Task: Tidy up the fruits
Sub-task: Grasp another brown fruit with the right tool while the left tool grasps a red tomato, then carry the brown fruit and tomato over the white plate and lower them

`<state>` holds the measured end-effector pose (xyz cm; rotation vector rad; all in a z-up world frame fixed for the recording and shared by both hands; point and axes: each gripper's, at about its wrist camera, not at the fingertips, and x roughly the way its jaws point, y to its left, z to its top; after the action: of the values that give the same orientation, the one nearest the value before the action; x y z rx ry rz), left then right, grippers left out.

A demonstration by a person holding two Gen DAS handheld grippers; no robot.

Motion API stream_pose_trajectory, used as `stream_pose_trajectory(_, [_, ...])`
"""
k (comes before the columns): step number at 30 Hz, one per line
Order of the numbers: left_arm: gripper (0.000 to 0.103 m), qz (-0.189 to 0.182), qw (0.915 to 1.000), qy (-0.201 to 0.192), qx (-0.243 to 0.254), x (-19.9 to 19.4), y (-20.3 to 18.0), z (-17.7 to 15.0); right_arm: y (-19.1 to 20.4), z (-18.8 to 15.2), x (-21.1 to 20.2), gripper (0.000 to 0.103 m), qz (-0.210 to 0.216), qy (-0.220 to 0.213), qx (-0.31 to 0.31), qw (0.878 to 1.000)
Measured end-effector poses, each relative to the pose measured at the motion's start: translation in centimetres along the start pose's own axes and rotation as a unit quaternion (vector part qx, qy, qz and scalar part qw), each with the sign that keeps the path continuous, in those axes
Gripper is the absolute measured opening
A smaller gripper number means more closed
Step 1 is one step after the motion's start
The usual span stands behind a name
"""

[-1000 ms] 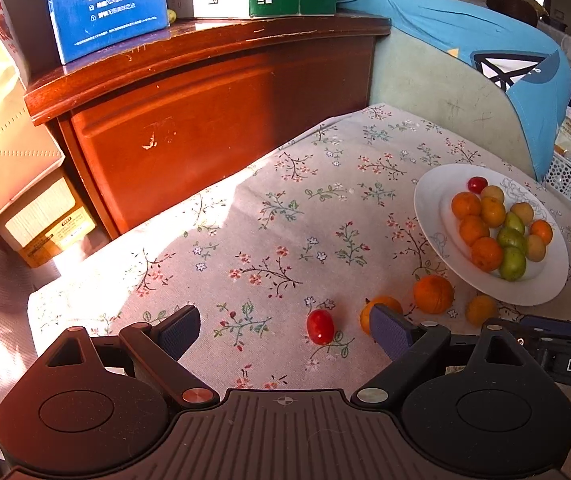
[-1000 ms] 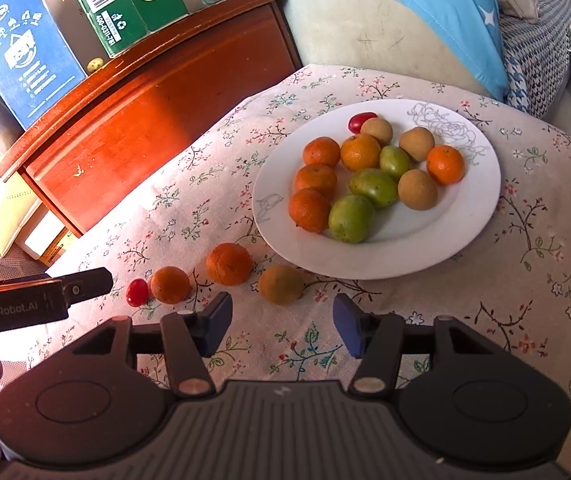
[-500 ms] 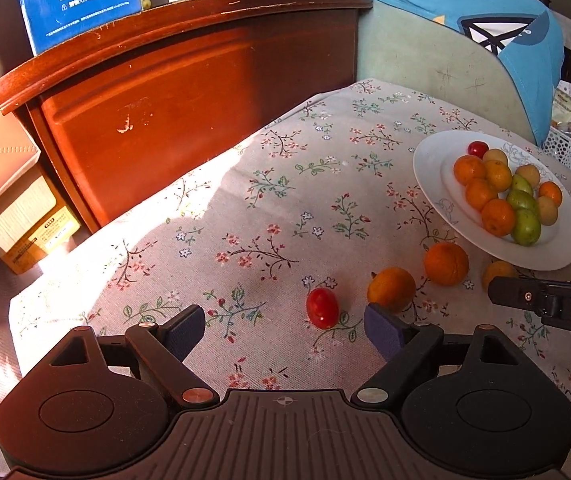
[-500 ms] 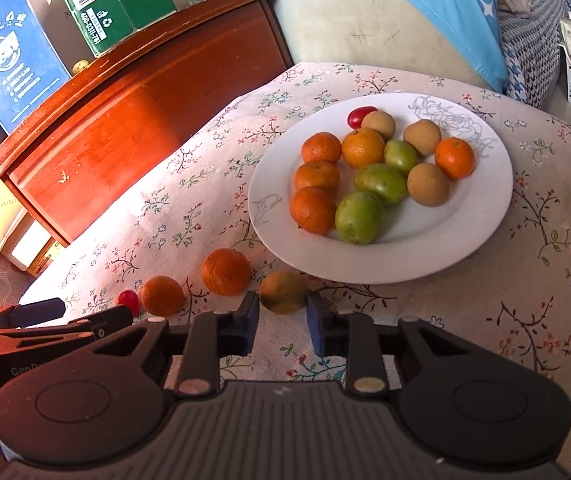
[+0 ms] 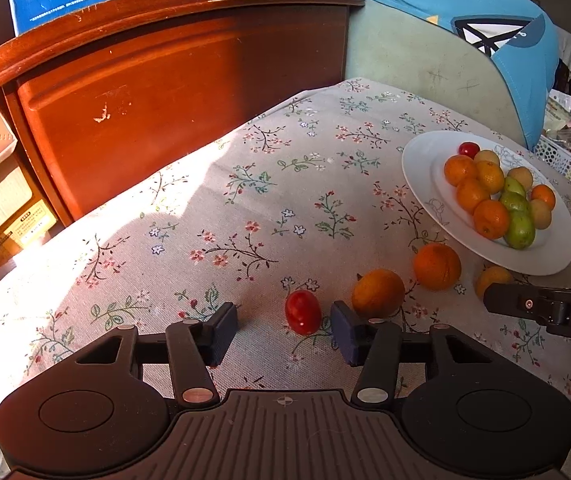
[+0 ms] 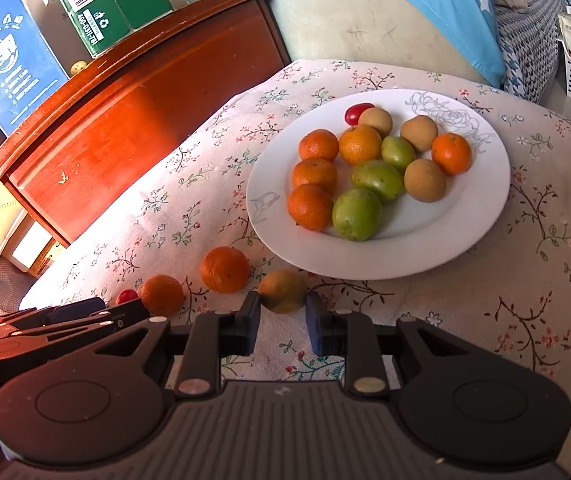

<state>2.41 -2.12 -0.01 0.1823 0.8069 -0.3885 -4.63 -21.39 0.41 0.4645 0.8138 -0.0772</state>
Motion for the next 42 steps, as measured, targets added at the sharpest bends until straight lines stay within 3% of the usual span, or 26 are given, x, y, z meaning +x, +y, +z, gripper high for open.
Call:
stream_pose_trajectory(2, [0.041,0.000,1.0000,0.000,0.002,0.1,-0.1,0.1,0.0,0.0,0.0,0.025,0.001,0.000,0.001,1.000])
stream_pose_trajectory(7, [0.020,-0.005,1.0000,-0.003,0.004,0.0,-0.2,0.1,0.0,0.0,-0.1,0.025,0.003,0.001,0.001,1.000])
stream_pose_trajectory(9, [0.017,-0.009,1.0000,-0.003,0.001,-0.2,-0.1,0.0,-0.1,-0.1,-0.1,0.024,0.005,0.001,0.001,1.000])
stream_pose_trajectory(24, [0.017,-0.012,0.9998,-0.008,-0.013,-1.4,-0.3,0.1,-0.3,-0.3,-0.9,0.022,0.024,0.005,0.004,1.000])
stream_pose_trajectory(32, [0.017,-0.001,0.9999,0.000,-0.014,-0.6,-0.4,-0.2,-0.6,-0.3,-0.5,0.030,0.031,0.012,0.015,0.999])
stream_pose_trajectory(39, [0.018,0.000,0.9998,-0.009,-0.020,-0.4,-0.3,-0.3,0.6,-0.4,-0.1,0.033,0.012,-0.002,-0.025,1.000])
stream_pose_trajectory(42, [0.016,0.001,0.9997,-0.012,-0.020,-0.5,-0.3,-0.3,0.9,-0.5,0.0,0.028,0.007,-0.005,-0.043,0.999])
